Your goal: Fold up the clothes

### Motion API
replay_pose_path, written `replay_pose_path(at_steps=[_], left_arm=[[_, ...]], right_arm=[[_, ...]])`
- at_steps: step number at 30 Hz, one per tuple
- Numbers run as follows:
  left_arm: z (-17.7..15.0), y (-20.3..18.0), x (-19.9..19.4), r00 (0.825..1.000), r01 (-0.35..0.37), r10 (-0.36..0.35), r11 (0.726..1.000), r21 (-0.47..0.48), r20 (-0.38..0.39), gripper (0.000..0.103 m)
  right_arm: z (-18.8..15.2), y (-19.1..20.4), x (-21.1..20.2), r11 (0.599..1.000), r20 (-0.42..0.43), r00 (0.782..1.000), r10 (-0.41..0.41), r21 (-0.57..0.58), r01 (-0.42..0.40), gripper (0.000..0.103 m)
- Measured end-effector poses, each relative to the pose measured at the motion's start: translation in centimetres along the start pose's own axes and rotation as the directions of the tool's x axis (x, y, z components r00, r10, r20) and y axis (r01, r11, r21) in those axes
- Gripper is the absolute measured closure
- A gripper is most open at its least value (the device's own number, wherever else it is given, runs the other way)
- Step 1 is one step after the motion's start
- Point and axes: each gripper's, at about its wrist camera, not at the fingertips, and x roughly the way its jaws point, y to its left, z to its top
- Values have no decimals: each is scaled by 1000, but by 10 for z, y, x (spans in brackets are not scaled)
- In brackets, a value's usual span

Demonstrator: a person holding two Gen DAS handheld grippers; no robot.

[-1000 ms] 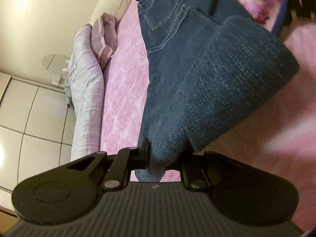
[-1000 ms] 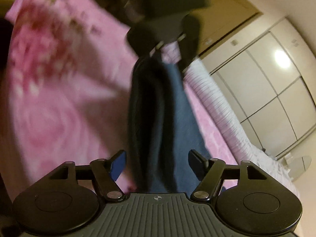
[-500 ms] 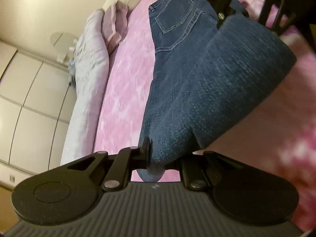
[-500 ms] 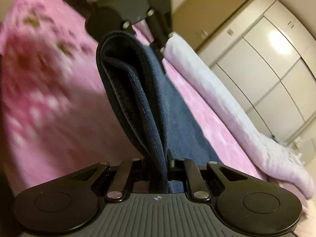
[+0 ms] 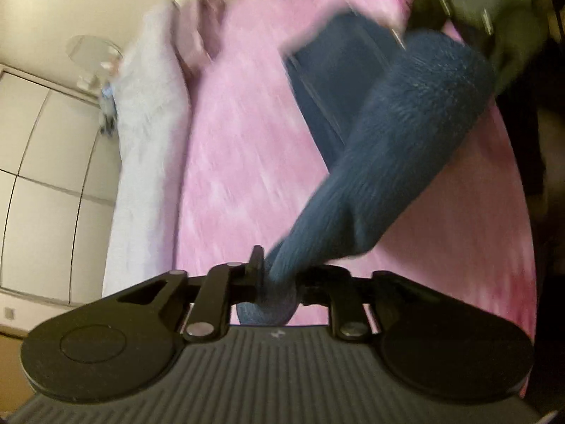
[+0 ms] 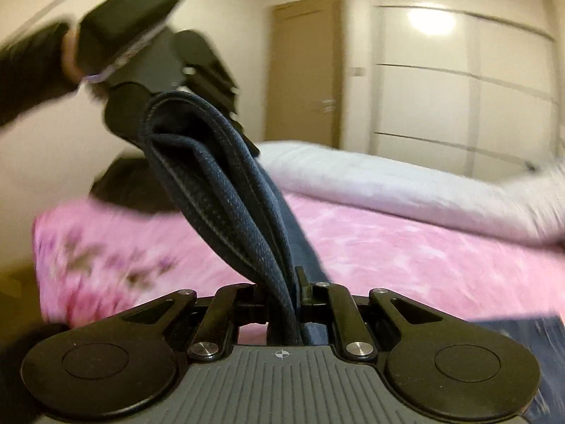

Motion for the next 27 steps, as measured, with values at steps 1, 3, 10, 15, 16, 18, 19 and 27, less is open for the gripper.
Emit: replay_pose_path(at_steps=[1, 3, 10, 15, 16, 18, 19, 27], left_arm=[[16, 14, 0, 998, -19, 21, 999, -32, 53, 66], [43, 35, -3, 984, -61, 78, 993, -105, 159, 63], [58, 16, 49, 974, 36, 24, 965, -261, 225, 59], [37, -36, 123, 980, 180, -142, 929, -324, 137, 59], [34, -43, 135, 978, 201, -165, 917, -345, 131, 59], [31, -52, 154, 971, 233, -197, 895, -381, 132, 59], [32, -54, 164, 969, 242, -204, 885, -398, 137, 59], [41, -58, 220, 958, 286, -248, 819, -498, 142, 63]], right_arm=[[3, -21, -7, 998, 21, 1000, -18, 61, 17, 92], [4, -63, -23, 983, 47, 997, -66, 173, 57, 92], [-58, -178, -53, 799, -9, 973, -229, 569, 193, 85], [-99, -210, -57, 638, -112, 950, -291, 717, 280, 76], [-105, -215, -58, 609, -125, 947, -297, 738, 289, 74], [-106, -221, -62, 578, -106, 953, -284, 774, 258, 72], [-108, -227, -67, 554, -95, 955, -280, 797, 242, 71], [-123, -270, -104, 300, -21, 944, -330, 946, 126, 71]])
